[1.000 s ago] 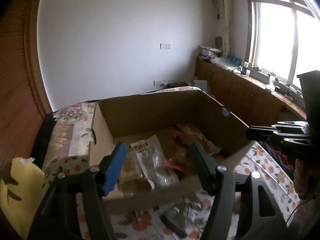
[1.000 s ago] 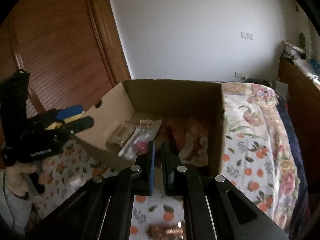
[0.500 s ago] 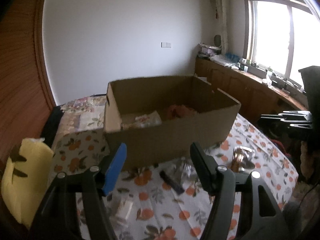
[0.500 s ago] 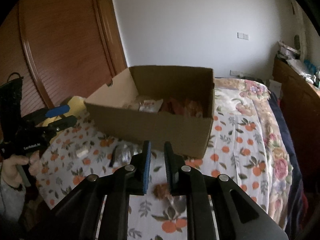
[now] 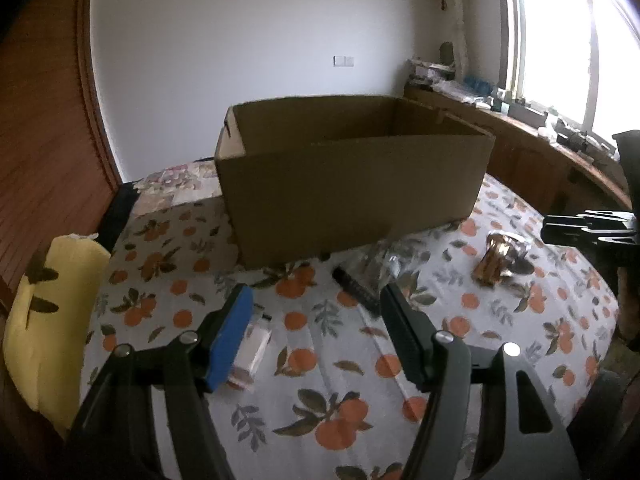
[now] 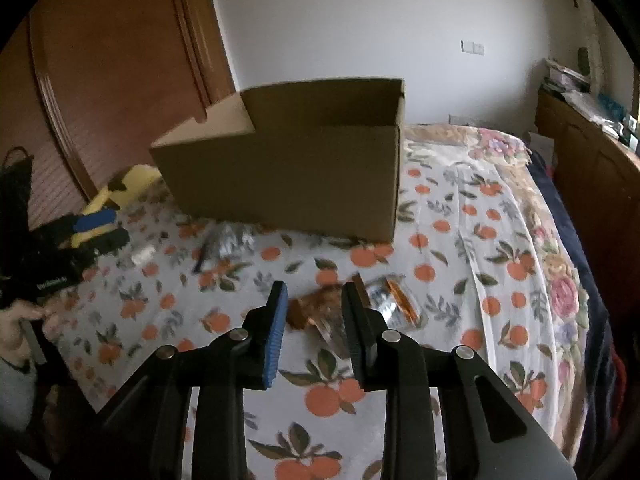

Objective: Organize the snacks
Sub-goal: 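Move left tool to the small white wrapped bar while right tool approaches the brown wrapped snack, then close left tool on the white wrapped bar while right tool lowers toward the brown snack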

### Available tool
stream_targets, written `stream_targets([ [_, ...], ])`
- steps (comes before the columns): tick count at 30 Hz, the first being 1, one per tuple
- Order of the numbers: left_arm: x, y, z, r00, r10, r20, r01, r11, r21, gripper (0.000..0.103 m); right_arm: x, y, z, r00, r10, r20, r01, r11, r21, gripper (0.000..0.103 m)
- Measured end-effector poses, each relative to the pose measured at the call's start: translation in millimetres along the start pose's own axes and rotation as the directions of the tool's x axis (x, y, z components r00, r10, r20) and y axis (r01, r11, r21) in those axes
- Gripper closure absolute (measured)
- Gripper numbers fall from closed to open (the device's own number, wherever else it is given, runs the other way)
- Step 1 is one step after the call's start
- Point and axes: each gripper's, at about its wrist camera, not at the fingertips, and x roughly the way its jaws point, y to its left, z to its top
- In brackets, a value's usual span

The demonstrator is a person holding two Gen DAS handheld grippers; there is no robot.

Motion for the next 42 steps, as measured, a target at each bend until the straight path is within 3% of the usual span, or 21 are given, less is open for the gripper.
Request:
stream_targets([
  [7, 14.7, 13.7, -19.3, 0.999, 0.02, -0.044, -0.021, 1.0, -0.017, 0.037, 13.7, -9.1, -18.9, 1.0, -0.008, -0.026, 0.008, 1.0, 0.012, 0.069],
  [12, 25.7, 25.3, -27.2, 0.997, 0.021, -0.079, -0.022, 1.0, -0.009, 0.037, 18.2, -12.8, -26.5, 1.0, 0.004, -0.029, -0.003, 0.999, 0.032, 0.06],
  [23, 57.8, 44.5, -28.5, 0.98, 0.019, -0.197, -0.025, 0.999, -0.024, 0.04, 31.8, -10.0, -36.4, 0.998, -0.008, -0.064, 0.009, 1.0, 0.017, 0.058],
  [29, 66.8, 51.6, -27.7, 0.974, 0.004, -0.225, -0.014, 0.999, -0.042, 0.05, 33.8, -6.0, -37.9, 0.998, -0.014, -0.062, 0.013, 1.0, -0.004, 0.058],
  [31, 65.6, 51.8, -27.8, 0.977, 0.004, -0.215, -0.013, 0.999, -0.041, 0.08, 33.8, -6.9, -38.1, 0.998, -0.011, -0.063, 0.011, 1.0, -0.002, 0.058],
  [32, 64.8, 50.9, -27.6, 0.977, 0.001, -0.213, -0.009, 0.999, -0.037, 0.084, 33.6, -7.6, -37.9, 0.998, -0.01, -0.063, 0.011, 1.0, 0.002, 0.058],
  [36, 60.5, 44.2, -28.1, 0.978, -0.035, -0.205, 0.029, 0.999, -0.034, 0.084, 33.6, -13.5, -35.6, 0.998, -0.001, -0.066, 0.004, 0.999, 0.033, 0.058],
  [42, 36.0, 29.6, -20.6, 0.986, -0.115, -0.125, 0.105, 0.991, -0.083, 0.084, 33.7, -21.8, -23.7, 0.998, 0.014, -0.063, -0.008, 0.996, 0.084, 0.058],
])
